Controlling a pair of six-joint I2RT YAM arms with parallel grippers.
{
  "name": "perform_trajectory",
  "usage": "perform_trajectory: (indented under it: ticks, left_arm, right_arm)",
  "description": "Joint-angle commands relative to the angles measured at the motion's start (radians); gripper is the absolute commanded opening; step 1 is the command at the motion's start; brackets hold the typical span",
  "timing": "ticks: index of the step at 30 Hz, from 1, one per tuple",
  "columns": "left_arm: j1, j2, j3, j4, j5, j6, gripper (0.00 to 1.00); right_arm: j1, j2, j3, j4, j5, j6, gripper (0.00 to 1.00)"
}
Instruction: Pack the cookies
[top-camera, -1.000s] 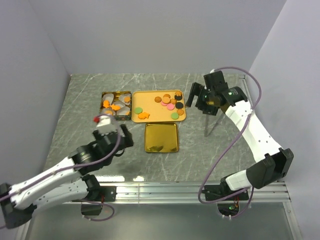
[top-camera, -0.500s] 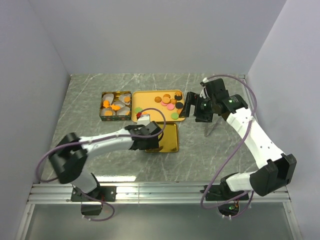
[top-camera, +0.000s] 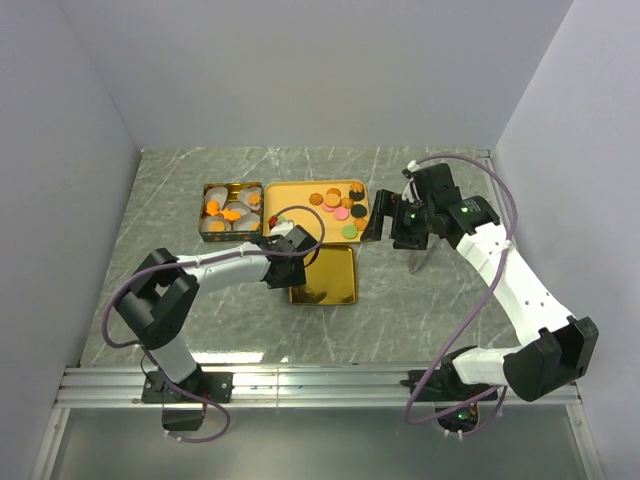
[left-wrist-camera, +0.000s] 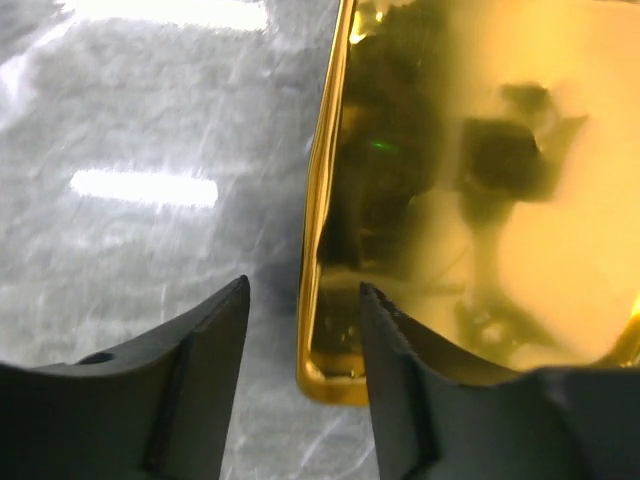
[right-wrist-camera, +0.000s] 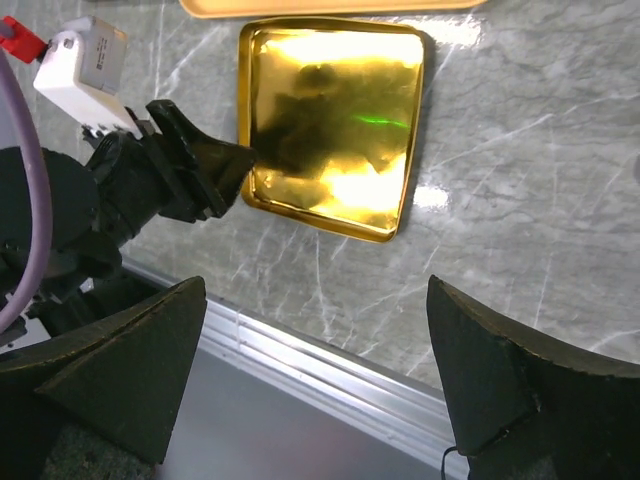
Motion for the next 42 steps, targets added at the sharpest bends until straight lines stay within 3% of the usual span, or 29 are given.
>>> perform_trajectory:
  ticks: [1, 8, 13, 18, 23, 29, 34, 38, 40, 41, 42]
  left_arm:
    - [0.018, 0.045, -0.031, 0.107, 0.06, 0.081, 0.49]
    - [0.061, 0.1, -0.062, 0.207, 0.107, 0.139, 0.26]
    - [0.078, 0.049, -0.07, 0.209, 0.088, 0.192, 0.04]
    - [0.08, -0.099, -0.045, 0.152, -0.043, 0.248, 0.0]
    - [0.048, -0.251, -0.002, 0.056, -0.228, 0.297, 0.0]
    - [-0.112, -0.305, 0.081, -0.055, -0.632, 0.36, 0.0]
    - [-0.227, -0.305, 0.118, -0.217, -0.897, 0.296, 0.0]
    - [-0.353, -0.273, 0.177, -0.406, -1.026, 0.177, 0.0]
    - [-0.391, -0.229, 0.214, -0.545, -1.066, -0.001, 0.0]
    - [-0.431, -0.209, 0.252, -0.724, -1.101, -0.082, 0.0]
    - [-0.452, -0.184, 0.271, -0.824, -1.121, -0.28, 0.0]
  right_arm:
    - [0.005, -0.008, 0.041, -0.003, 0.048, -0.008, 0.97]
    - [0.005, 0.02, 0.068, -0.021, 0.111, -0.005, 0.96]
    - [0.003, 0.059, 0.163, -0.067, 0.127, 0.006, 0.96]
    - [0.003, 0.104, 0.316, -0.11, 0.082, 0.037, 0.96]
    - [0.003, 0.217, 0.514, -0.182, -0.064, 0.089, 0.96]
    - [0.022, 0.371, 0.711, -0.182, -0.267, 0.228, 0.96]
    - [0.06, 0.472, 0.782, -0.204, -0.367, 0.273, 0.96]
    - [0.08, 0.488, 0.693, -0.186, -0.406, 0.268, 0.96]
    - [0.085, 0.471, 0.598, -0.132, -0.424, 0.285, 0.96]
    - [0.092, 0.466, 0.569, -0.115, -0.427, 0.29, 0.96]
    - [0.092, 0.463, 0.526, -0.1, -0.429, 0.296, 0.96]
